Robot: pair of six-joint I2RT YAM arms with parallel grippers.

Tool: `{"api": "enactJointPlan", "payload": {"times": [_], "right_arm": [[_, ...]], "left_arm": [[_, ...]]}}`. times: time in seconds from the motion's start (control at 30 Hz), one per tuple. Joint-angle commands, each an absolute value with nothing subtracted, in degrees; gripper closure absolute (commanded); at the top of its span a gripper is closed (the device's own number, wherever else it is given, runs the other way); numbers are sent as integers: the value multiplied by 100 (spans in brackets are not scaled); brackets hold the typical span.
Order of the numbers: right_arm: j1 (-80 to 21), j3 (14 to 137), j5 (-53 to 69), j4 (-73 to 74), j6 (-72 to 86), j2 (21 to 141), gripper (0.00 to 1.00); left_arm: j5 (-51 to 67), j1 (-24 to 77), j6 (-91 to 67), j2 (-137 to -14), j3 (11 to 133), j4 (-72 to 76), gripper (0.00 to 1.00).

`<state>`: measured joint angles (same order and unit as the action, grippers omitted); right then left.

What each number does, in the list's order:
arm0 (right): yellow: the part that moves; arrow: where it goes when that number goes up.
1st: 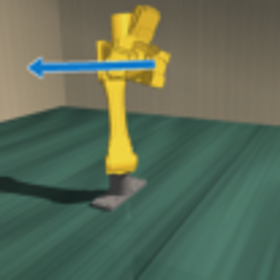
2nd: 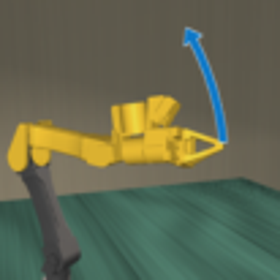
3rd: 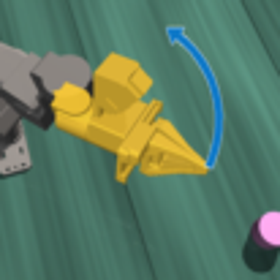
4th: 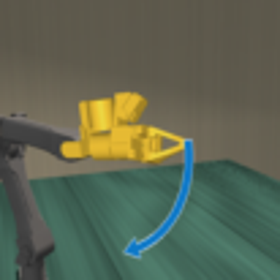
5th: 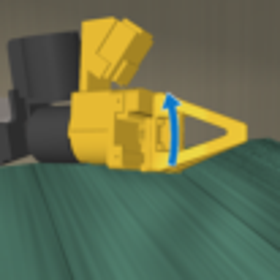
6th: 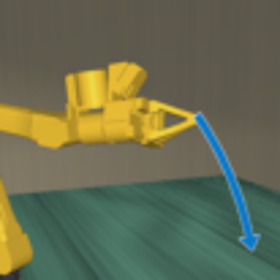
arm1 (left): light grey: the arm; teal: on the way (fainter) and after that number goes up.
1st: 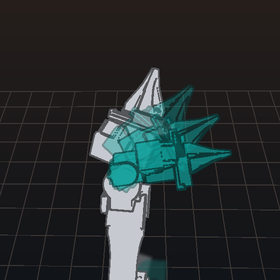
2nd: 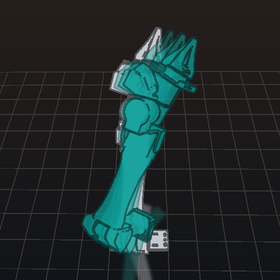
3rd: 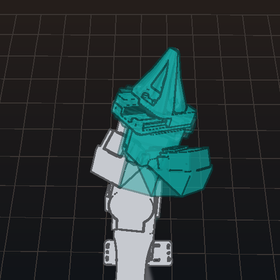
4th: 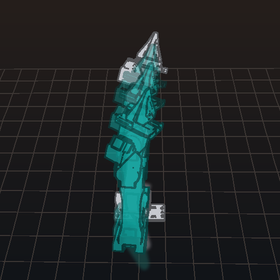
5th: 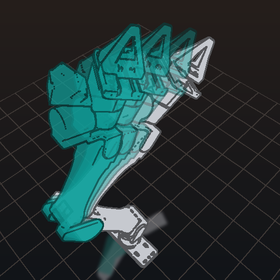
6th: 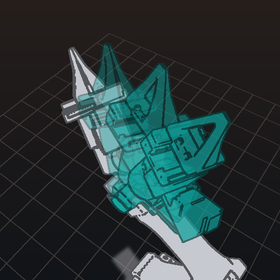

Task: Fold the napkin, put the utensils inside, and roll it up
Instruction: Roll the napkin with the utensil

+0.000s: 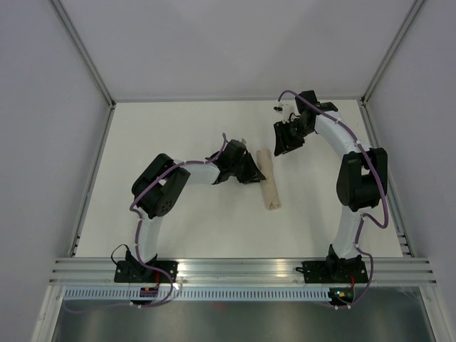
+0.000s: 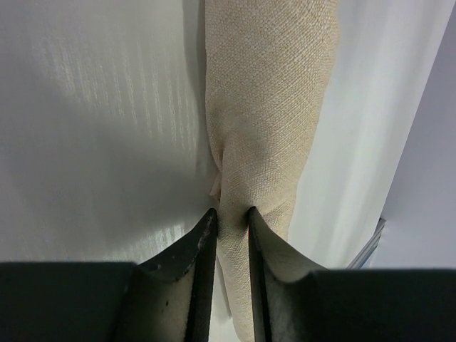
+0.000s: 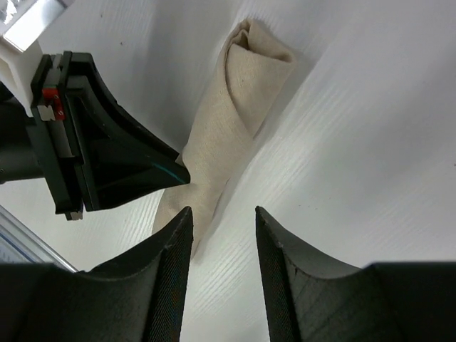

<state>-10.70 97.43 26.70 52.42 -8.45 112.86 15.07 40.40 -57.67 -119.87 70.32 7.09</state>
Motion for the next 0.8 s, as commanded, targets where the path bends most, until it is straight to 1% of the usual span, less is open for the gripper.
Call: {"api": "enactJointPlan", "payload": {"times": [0.0, 0.1, 0.23, 0.53, 0.77], "right_arm": [[-1064, 9537, 2821, 5335, -984, 11057, 53], [-1046, 9378, 2672, 5265, -1063, 11004, 54], [-1055, 9115, 2584, 5221, -1186, 10934, 55], [-1055, 8666, 2672, 5080, -1231, 11013, 57], [-1081, 8368, 2655, 4922, -1204, 11153, 58]], "left_arm": [[817, 3946, -5195, -12279, 6785, -800, 72], [861, 3937, -5115, -12252, 6785, -800, 68], [888, 3937, -5036, -12147, 6776, -809, 68], [932, 3937, -4782, -11953, 7101, -1019, 62], [1019, 3946, -4676, -11909, 7216, -1028, 62]]}}
